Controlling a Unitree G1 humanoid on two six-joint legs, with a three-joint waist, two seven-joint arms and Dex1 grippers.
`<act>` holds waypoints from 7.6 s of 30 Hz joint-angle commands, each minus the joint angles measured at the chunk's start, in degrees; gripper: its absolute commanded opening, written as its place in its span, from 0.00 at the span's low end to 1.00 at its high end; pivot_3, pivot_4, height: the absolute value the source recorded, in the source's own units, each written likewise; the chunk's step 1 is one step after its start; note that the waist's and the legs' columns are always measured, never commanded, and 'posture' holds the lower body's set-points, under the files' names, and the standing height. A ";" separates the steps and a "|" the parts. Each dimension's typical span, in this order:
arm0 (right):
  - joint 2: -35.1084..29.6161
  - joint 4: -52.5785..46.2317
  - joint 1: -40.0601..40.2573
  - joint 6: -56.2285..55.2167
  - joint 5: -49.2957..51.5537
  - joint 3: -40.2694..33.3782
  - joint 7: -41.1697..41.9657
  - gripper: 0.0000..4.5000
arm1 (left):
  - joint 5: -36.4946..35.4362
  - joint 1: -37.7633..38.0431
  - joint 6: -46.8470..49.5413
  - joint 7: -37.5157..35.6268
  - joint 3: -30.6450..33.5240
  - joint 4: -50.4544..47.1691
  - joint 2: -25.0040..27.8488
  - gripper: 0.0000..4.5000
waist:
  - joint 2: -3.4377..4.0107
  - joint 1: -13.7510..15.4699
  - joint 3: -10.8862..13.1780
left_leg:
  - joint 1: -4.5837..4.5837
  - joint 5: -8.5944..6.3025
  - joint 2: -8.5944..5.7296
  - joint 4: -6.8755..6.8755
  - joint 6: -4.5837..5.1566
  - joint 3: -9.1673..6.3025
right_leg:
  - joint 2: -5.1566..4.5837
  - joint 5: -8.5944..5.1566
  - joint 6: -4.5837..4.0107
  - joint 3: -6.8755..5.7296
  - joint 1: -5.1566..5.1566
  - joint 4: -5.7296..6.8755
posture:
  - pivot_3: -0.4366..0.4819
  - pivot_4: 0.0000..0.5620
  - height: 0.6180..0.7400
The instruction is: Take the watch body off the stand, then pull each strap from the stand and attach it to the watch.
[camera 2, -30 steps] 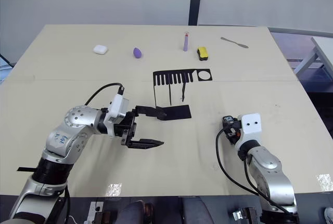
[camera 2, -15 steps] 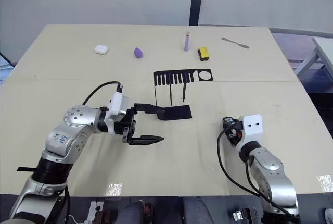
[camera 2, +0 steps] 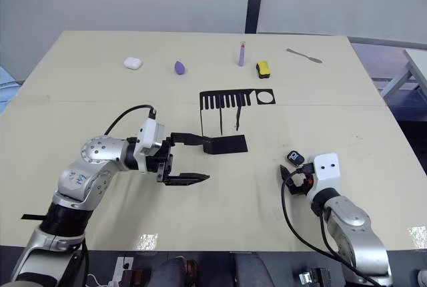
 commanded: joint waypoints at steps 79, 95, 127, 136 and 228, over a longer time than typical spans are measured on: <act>-10.00 -19.65 -5.31 2.51 15.73 2.85 11.69 1.00 | 22.36 -6.48 -2.55 40.49 -2.37 8.35 -20.73 0.02 | -0.06 1.66 -0.01 | 0.09 -0.09 -0.04 0.18 0.16 -0.20 | -0.03 0.12 0.19 -0.10 0.47 -0.41 | 0.48 0.27 1.00; -0.35 -25.02 -4.49 3.64 6.53 8.16 -2.99 1.00 | 26.30 -2.76 1.63 52.01 -0.94 2.41 -25.21 0.02 | -0.06 1.64 -0.01 | 0.09 -0.08 -0.02 0.19 0.14 -0.19 | -0.03 0.12 0.19 -0.09 0.42 -0.30 | 0.48 0.27 1.00; 19.71 -15.89 -20.16 6.10 -13.65 25.37 -18.86 0.09 | 29.11 -1.49 3.88 55.03 -3.64 1.38 -29.26 0.00 | -0.06 1.54 -0.04 | -0.02 -0.05 -0.05 0.22 0.09 -0.12 | -0.06 0.10 0.15 -0.09 0.14 -0.06 | 0.48 0.27 1.00; 15.39 -19.29 -19.91 4.98 -16.57 26.21 -15.57 0.01 | 29.14 -1.52 3.52 55.01 -3.65 2.34 -29.44 0.00 | -0.06 1.55 -0.04 | -0.04 -0.05 -0.06 0.22 0.09 -0.11 | -0.06 0.10 0.15 -0.09 0.13 -0.07 | 0.48 0.27 1.00; -11.72 -4.20 -26.06 22.12 45.06 8.41 28.97 0.00 | -30.90 -1.73 35.12 10.09 7.01 -3.94 -9.11 0.26 | -0.09 1.11 -0.02 | -0.09 -0.07 -0.04 0.17 0.13 -0.49 | -0.14 0.04 0.04 -0.39 0.33 -0.37 | 0.48 0.27 1.00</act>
